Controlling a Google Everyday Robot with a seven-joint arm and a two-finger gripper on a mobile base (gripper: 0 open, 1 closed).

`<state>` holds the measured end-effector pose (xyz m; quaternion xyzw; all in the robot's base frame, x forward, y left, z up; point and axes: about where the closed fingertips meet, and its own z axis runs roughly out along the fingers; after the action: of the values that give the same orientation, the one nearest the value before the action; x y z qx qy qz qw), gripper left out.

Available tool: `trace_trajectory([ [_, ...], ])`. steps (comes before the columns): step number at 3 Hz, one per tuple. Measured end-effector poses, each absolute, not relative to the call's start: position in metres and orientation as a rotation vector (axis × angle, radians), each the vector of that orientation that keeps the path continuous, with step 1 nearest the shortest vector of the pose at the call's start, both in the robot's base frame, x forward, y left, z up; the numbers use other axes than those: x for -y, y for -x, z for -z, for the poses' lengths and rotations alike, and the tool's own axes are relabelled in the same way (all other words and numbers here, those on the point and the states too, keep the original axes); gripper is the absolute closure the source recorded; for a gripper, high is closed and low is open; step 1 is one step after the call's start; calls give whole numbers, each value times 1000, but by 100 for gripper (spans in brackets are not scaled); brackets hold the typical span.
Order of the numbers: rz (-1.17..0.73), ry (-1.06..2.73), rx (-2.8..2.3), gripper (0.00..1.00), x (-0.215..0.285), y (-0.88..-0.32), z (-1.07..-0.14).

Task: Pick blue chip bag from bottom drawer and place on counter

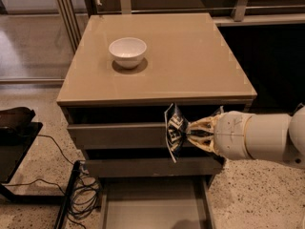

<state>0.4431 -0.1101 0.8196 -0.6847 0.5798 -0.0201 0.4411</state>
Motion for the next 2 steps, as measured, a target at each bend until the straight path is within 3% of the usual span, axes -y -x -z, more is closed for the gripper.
trace_trajectory([
  [2, 152, 1735, -1410, 100, 133, -487, -868],
])
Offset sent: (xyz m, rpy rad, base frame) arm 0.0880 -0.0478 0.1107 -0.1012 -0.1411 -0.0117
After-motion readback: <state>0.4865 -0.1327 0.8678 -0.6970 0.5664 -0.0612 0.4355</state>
